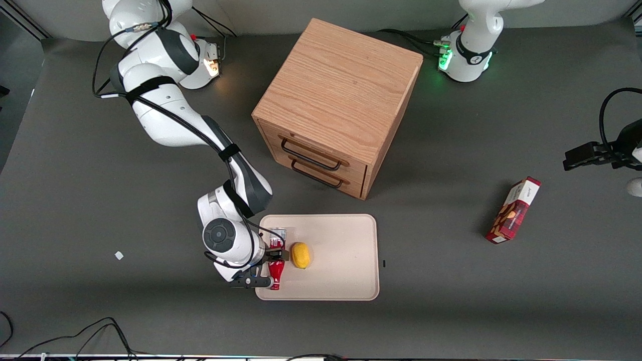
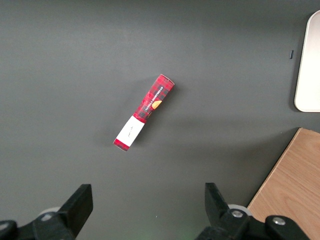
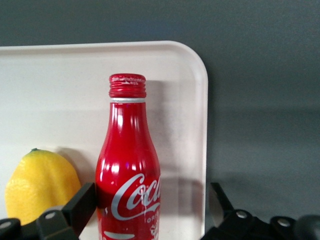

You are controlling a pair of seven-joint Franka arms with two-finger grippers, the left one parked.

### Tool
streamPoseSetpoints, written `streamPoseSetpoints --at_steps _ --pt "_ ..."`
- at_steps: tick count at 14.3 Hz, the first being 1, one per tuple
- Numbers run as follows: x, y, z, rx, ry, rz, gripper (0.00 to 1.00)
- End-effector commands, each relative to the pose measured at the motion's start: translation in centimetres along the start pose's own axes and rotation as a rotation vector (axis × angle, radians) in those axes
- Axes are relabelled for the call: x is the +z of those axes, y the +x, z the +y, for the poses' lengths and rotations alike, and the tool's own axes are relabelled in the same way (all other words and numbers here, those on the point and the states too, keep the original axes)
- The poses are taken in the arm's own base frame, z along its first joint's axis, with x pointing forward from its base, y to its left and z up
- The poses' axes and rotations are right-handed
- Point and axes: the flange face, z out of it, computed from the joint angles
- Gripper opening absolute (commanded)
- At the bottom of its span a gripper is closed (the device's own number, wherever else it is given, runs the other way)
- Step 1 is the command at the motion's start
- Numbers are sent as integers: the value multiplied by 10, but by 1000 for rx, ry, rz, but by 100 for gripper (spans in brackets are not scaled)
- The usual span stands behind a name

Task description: Place coke bottle on tray

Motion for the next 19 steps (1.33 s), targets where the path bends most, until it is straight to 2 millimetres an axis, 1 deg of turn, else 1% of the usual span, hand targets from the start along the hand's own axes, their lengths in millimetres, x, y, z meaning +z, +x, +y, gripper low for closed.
streamPoseSetpoints --at_steps 1,4,6,7,8,9,10,11,12,13,15,16,17,18,19 --pt "-1 3 -2 -14 10 10 100" --pt "-3 4 0 -10 6 5 100" --pt "-15 5 3 1 5 -8 100" --pt "-26 6 4 9 10 -16 100" --pt "-42 10 8 33 34 -23 100" --pt "-60 14 18 54 43 -30 100" --pt "-81 18 30 66 39 -40 100" --pt "-96 17 43 67 19 -72 100" --pt "-113 15 60 81 0 -104 100" --pt "-130 11 71 90 -9 -126 100" --pt "-158 3 105 107 -12 -165 100" --pt "-174 -4 119 91 -6 -175 100" --pt "-190 -12 138 77 -3 -182 100" --pt "-207 -25 155 59 -1 -188 100" --pt "-228 -44 176 39 -3 -195 100"
